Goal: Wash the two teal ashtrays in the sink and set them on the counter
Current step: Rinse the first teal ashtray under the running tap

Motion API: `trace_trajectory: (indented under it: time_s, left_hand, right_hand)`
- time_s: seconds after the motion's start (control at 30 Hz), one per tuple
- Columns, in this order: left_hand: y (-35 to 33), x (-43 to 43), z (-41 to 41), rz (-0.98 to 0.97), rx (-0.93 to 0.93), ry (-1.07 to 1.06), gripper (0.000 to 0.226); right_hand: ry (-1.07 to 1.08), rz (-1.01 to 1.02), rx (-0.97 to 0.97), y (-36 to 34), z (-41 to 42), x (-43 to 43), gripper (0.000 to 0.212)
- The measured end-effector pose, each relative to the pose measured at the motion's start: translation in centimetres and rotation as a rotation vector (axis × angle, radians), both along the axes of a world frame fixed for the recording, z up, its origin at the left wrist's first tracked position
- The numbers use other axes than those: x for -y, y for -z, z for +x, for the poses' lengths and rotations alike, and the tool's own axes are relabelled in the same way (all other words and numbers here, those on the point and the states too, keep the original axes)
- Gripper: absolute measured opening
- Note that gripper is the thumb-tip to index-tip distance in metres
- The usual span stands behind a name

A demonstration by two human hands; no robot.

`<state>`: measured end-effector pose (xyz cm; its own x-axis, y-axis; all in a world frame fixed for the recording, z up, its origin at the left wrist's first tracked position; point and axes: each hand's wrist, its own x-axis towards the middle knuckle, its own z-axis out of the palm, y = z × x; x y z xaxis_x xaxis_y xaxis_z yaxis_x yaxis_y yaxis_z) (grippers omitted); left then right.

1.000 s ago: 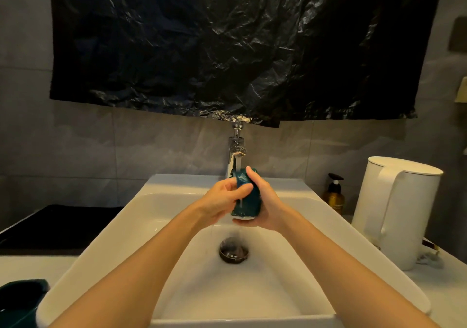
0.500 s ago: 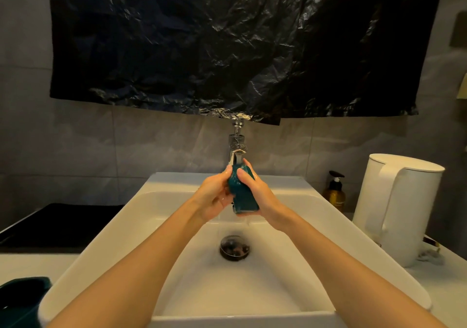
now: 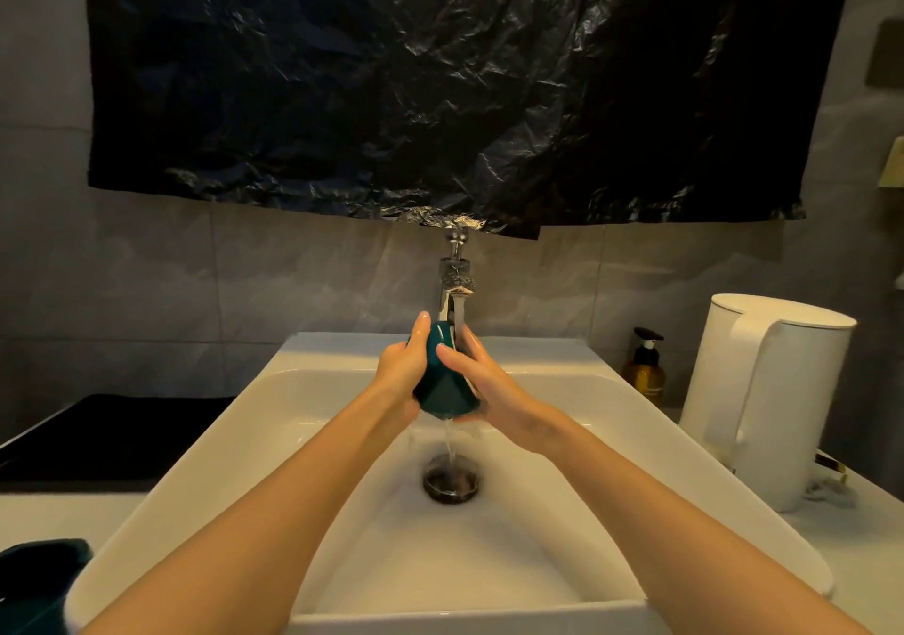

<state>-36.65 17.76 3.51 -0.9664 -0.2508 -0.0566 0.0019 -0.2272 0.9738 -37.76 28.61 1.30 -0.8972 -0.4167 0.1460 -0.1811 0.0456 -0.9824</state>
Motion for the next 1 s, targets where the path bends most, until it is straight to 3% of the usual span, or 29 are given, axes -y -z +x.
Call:
trace_trajectory:
  time_s: [0.13,0.2,0.37,0.5,0.6,0.7,0.9,1.0]
  left_hand:
    - [0.8,-1.0,0.0,-0.110,-0.038,0.094,0.045]
    - [1.0,-1.3,0.2,-0.137,-0.015,0.088,0.042]
    - [0.2,-0.2,0.1,-0.015,0.062,0.047,0.038]
    - [0.1,-0.1,-0.1,-0.028,0.046,0.054,0.038]
    - [0.1,-0.2,-0.2,-0.055,0.036,0.067,0.036]
    - [0.3,0.0,-0.6,-0.115,0.041,0.056,0.041]
    - [0.5,1.1,-0.6,-0.090,0.012,0.050,0.040]
    - [0.7,1.4,-0.6,-0.103,-0.005,0.035,0.040]
  right_hand:
    - [0.165,-0.155,0.129,0.1,-0.4,0.8,0.051]
    - [0.177,-0.112,0.169,0.1,-0.4,0.9,0.050]
    - [0.000,-0.025,0.060,-0.1,0.2,-0.5,0.049]
    - [0.135,-0.130,0.118,-0.6,0.3,0.7,0.038]
    - [0.267,-0.170,0.211,-0.7,-0.4,1.1,0.049]
    - [0.244,-0.165,0.394,-0.8,-0.2,0.9,0.064]
    - [0.165,-0.272,0.421,-1.0,-0.2,0.3,0.048]
    - [0.141,-0.199,0.397,-1.0,-0.1,0.9,0.055]
